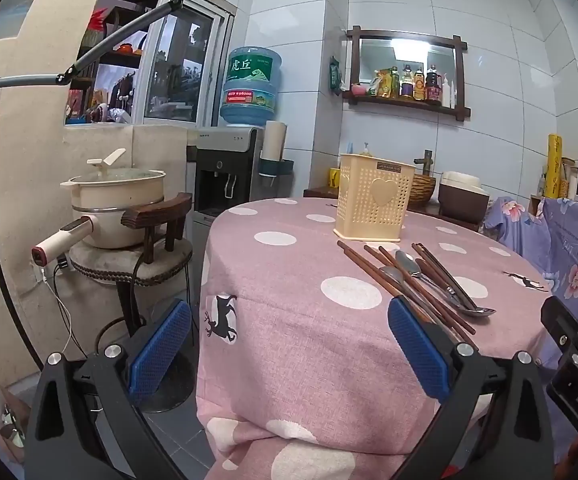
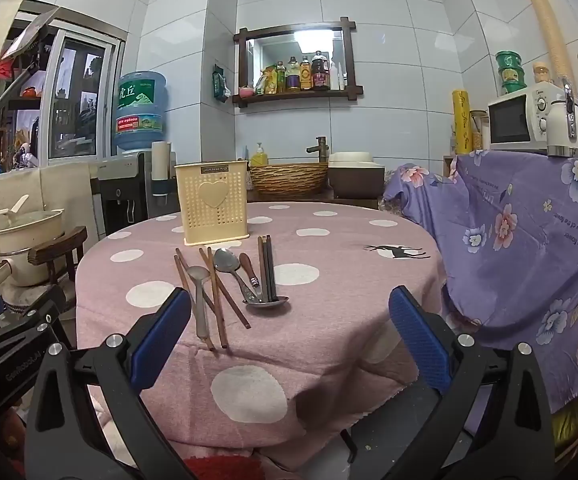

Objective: Organize utensils

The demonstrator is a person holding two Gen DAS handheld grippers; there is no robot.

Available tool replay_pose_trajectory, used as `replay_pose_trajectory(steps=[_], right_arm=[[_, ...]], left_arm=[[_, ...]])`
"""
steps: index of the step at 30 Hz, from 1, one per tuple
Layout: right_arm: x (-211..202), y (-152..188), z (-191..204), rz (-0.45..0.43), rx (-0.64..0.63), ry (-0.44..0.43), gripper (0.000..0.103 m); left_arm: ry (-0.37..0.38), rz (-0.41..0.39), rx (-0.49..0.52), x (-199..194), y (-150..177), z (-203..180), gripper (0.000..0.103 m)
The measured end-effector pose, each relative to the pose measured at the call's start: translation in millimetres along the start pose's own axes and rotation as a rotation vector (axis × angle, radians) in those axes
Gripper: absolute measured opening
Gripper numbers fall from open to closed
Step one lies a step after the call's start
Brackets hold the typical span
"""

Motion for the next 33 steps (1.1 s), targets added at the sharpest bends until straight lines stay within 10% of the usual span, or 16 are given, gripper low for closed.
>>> replay_pose_trajectory(steps=[33], right_arm=[[2,2,3,0.004,-0.003,-0.001,0.098]], left_arm=[[-0.001,0.007,-0.006,1,-2,-5,0.098]])
Point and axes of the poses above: each gripper's, at about its wrist camera, not at the fingertips, and x roughly the way its jaws point, z to its left, y to its underside, the point moved 8 cm from there along x, roughly the way its jaws point, and after that the axes turned 13 degrees about y, right-handed, at the moved point
